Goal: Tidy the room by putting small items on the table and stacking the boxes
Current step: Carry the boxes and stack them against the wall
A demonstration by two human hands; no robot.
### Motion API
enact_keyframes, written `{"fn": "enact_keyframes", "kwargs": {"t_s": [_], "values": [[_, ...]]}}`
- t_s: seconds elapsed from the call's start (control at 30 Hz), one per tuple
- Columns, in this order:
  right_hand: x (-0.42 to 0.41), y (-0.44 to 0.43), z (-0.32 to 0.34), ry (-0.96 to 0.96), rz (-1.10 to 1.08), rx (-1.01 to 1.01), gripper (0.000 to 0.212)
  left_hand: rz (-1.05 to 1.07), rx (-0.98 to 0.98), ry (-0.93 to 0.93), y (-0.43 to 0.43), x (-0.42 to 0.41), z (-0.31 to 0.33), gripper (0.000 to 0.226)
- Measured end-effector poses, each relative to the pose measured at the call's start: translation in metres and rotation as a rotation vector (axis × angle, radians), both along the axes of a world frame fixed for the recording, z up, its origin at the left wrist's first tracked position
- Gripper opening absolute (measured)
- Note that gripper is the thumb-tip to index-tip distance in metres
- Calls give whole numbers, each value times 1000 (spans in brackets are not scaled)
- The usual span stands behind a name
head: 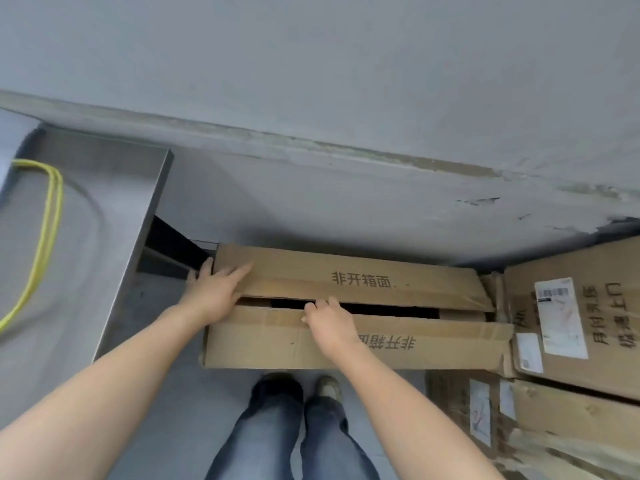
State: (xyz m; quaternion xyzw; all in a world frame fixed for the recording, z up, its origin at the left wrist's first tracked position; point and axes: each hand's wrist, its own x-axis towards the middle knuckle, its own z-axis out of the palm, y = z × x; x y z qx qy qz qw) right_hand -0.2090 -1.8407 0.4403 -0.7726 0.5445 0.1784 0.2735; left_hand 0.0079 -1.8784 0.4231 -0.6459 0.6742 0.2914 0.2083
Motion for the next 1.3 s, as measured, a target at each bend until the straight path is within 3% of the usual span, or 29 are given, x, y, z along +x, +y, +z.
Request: {"fn": "enact_keyframes", "kwargs": {"t_s": [0.1, 0.2, 0.3, 0.4, 0.53, 0.67, 0.9, 1.0, 1.17, 1.3], "values": [[-2, 0, -21, 41, 16, 1, 30, 372, 56, 121, 21, 2, -19, 50], [-5, 1, -35, 92, 43, -140, 30, 821, 118, 267, 59, -1, -28, 66], [-9, -7, -44, 169, -46, -132, 46, 981, 300, 554, 92, -31, -31, 83], [-45, -10, -59, 235, -84, -142, 58, 1003, 400, 601, 95, -67, -53, 90], [-98, 15, -60, 316, -248, 93, 77, 1043, 447, 443, 88, -86, -68, 93], [-122, 39, -51, 301, -373, 250, 77, 823, 417, 352, 81, -76, -50, 73], [-127, 69, 8, 117, -685, 198, 59, 487, 414, 289, 67, -68, 8, 49], [-128, 88, 39, -6, -888, 151, 50, 489, 358, 306, 69, -71, 36, 43], [-123, 148, 87, -167, -1170, 8, 49, 660, 274, 489, 75, -90, 74, 34], [-118, 209, 109, -244, -1458, -62, 48, 577, 280, 504, 94, -111, 88, 24]]}}
